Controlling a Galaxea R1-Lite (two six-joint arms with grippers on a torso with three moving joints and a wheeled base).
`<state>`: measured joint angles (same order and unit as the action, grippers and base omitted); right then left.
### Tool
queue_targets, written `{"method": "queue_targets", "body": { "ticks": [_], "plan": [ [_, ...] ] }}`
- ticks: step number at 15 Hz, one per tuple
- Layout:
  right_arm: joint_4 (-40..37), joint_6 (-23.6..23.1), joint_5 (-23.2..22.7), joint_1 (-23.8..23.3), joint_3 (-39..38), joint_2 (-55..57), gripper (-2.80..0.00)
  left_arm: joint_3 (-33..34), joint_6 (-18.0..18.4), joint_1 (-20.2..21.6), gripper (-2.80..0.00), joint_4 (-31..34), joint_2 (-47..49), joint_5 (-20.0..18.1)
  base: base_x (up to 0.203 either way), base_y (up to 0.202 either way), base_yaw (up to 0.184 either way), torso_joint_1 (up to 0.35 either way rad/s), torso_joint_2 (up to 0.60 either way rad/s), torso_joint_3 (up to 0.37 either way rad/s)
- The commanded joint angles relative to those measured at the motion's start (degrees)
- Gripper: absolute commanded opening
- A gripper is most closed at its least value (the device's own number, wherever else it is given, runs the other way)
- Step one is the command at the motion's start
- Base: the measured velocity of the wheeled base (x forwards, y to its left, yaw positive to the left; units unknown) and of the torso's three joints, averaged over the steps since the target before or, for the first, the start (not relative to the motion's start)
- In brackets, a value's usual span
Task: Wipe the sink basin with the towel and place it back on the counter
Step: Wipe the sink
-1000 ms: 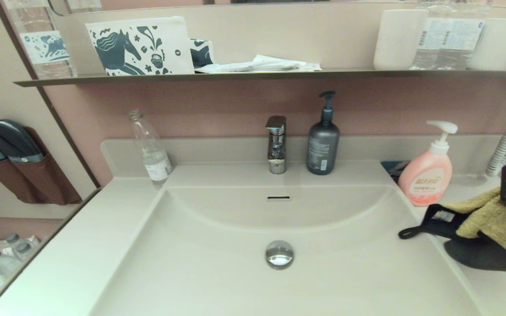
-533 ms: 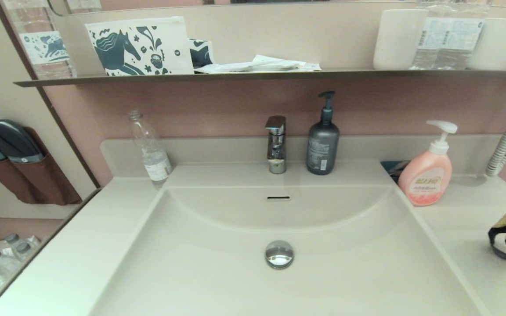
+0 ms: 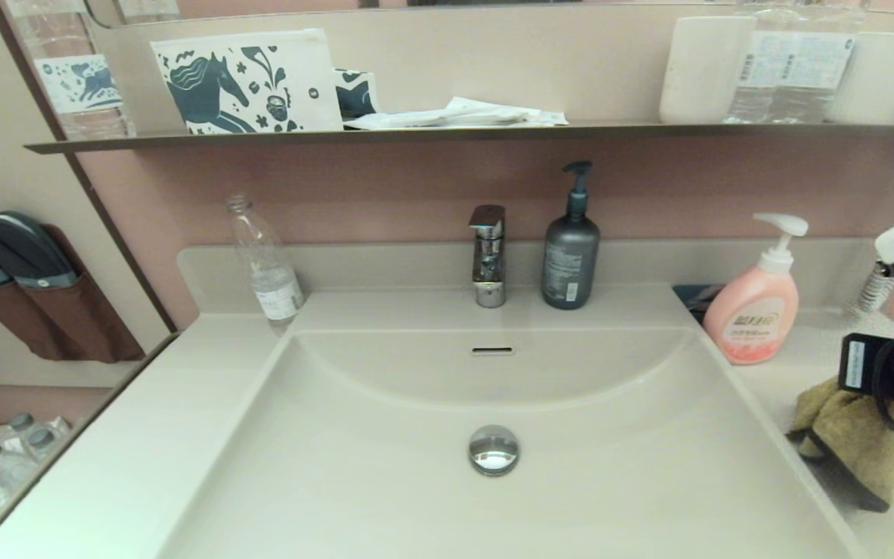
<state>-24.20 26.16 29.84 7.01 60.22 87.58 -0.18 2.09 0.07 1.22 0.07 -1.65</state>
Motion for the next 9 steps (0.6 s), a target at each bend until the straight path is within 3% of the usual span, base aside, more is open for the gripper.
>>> {"method": "queue_targets", "body": {
  "ticks": [1, 3, 9],
  "plan": [
    [4.33, 1.01, 0.57, 2.73, -5.18, 2.98, -2.80, 0.01, 0.02, 0.01, -2.80, 0.01, 0.01, -0.02, 0.000, 0.000, 0.000, 0.000, 0.00, 0.000],
    [7.49, 1.54, 0.65, 4.08, -7.58, 5.23, -2.80, 0.01, 0.02, 0.01, -2.80, 0.01, 0.01, -0.02, 0.000, 0.000, 0.000, 0.000, 0.00, 0.000],
    [7.42, 5.67, -0.76, 5.09, -10.67, 10.80, -2.80, 0.01, 0.02, 0.01, -2.80, 0.01, 0.01, -0.02, 0.000, 0.000, 0.000, 0.000, 0.00, 0.000]
  ]
}}
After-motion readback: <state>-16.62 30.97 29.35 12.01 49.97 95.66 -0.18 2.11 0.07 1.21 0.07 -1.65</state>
